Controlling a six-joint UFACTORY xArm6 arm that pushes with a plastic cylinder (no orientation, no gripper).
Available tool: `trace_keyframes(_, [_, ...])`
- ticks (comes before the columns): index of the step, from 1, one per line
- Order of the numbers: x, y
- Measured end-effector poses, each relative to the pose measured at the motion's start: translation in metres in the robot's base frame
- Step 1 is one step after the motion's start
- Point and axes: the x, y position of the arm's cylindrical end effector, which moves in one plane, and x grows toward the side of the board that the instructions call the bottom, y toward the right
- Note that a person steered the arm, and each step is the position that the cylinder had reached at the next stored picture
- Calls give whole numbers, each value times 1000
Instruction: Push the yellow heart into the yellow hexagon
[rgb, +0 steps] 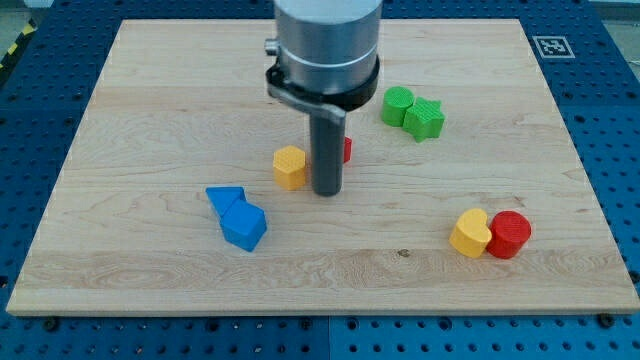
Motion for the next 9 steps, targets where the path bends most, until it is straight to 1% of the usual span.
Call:
trace_keyframes(1, [-35, -2])
trace_keyframes(2, [-40, -1])
trace_keyframes(3, [-8, 20])
trace_keyframes(4, [29, 28])
trace_keyframes(5, [57, 46])
trace_keyframes(6, [85, 83])
trace_keyframes(7, [104, 136])
trace_keyframes(8, [98, 188])
trace_keyframes(9, [87, 192])
